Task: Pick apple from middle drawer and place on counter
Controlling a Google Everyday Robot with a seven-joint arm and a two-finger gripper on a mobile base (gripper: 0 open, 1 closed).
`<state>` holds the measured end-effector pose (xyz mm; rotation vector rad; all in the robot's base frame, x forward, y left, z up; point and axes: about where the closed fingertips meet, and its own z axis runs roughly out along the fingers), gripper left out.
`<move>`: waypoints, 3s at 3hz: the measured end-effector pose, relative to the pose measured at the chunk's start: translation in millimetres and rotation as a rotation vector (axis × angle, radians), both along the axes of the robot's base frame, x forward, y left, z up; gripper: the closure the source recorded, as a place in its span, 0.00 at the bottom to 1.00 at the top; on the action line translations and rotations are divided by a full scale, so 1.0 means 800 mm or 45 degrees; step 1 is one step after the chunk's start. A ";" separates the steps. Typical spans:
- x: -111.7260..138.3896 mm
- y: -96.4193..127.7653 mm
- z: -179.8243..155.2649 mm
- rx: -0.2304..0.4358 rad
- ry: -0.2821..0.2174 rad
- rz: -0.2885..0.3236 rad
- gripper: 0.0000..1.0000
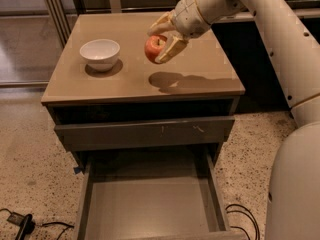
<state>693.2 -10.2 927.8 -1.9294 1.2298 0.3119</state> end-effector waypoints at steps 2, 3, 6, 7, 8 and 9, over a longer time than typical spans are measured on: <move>0.010 0.012 -0.052 0.016 0.088 0.006 1.00; 0.007 0.021 -0.080 0.012 0.135 0.020 1.00; 0.007 0.022 -0.080 0.012 0.136 0.021 0.29; 0.007 0.022 -0.080 0.012 0.137 0.021 0.05; 0.007 0.022 -0.081 0.012 0.137 0.021 0.00; 0.007 0.022 -0.081 0.012 0.137 0.021 0.00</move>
Offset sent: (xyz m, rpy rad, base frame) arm 0.0086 0.0120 -0.0670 0.0123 0.1092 0.0038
